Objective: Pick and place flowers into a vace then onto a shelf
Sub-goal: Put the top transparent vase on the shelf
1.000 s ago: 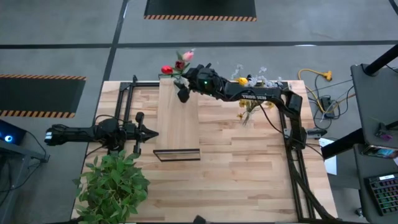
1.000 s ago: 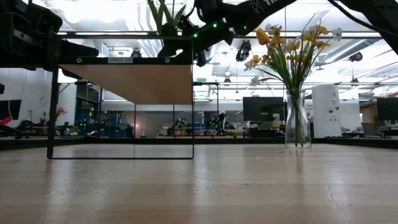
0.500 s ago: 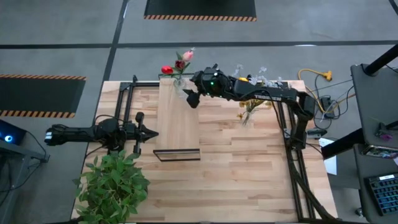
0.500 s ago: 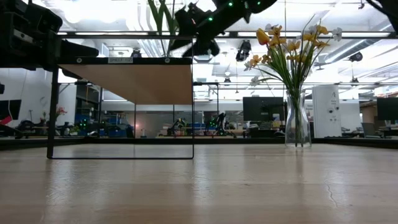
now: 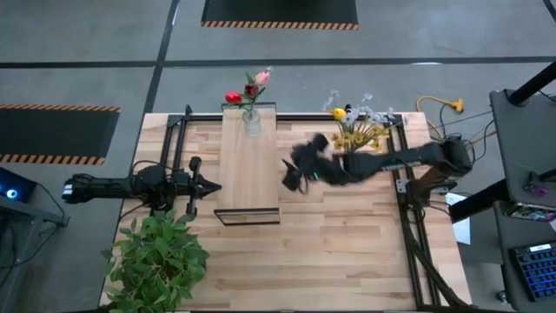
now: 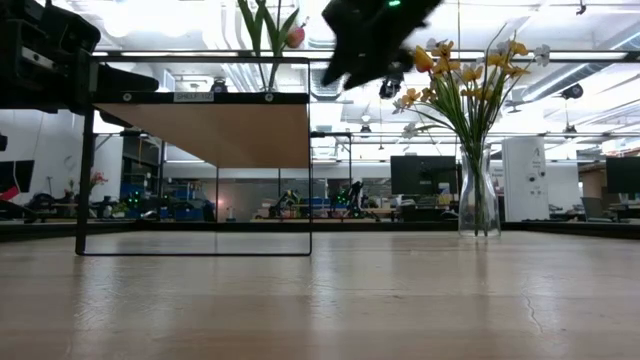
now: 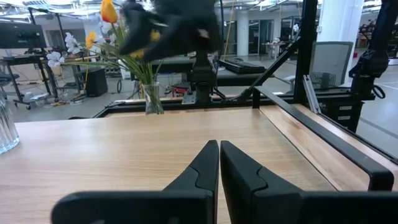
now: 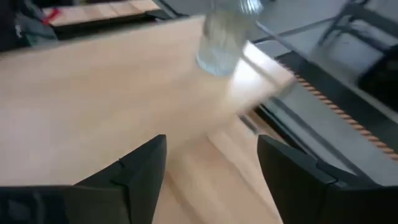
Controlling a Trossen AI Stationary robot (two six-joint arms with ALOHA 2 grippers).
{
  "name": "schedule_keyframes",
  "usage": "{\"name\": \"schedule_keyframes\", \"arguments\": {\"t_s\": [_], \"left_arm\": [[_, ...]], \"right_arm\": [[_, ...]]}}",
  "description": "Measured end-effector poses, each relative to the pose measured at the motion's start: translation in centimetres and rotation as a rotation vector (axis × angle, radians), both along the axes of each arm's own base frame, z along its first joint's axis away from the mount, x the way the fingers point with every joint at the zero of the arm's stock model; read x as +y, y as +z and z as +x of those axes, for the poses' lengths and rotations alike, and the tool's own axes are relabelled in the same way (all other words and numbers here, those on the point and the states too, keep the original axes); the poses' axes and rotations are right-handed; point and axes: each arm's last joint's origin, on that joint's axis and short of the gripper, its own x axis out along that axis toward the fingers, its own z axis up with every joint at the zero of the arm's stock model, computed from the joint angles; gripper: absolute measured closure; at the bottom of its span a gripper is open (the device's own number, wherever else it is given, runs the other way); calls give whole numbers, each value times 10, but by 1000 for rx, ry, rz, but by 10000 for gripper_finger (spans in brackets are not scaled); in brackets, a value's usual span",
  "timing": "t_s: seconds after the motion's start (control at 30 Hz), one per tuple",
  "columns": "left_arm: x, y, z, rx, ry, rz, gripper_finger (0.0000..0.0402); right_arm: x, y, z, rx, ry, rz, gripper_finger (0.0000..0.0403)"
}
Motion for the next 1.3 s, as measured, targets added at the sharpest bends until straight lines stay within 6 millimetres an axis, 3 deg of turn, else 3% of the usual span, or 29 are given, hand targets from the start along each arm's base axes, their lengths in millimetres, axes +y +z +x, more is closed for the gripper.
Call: {"name": "schedule_keyframes", "arguments": {"t_s": [0.3,0.43,0.6,0.73,1.07,1.2,1.3], "left_arm": [[0,0,0,0,0,0,402],[0,0,0,0,0,0,402],[0,0,0,0,0,0,402],[0,0,0,0,0,0,402],[0,0,0,0,0,0,402],[0,0,0,0,0,0,402],[0,0,0,1,0,0,402]], "right_arm": [[85,-58,-65,-169,-115,-20,173],[108,-80,-83,-220,-141,-40,173],[131,-92,-92,-248,-129,-69,172],[150,-81,-90,-252,-77,-112,172],[201,-19,-89,-301,99,-134,172],[217,-19,-100,-327,140,-90,172],[219,-34,-110,-324,132,-46,172]]}}
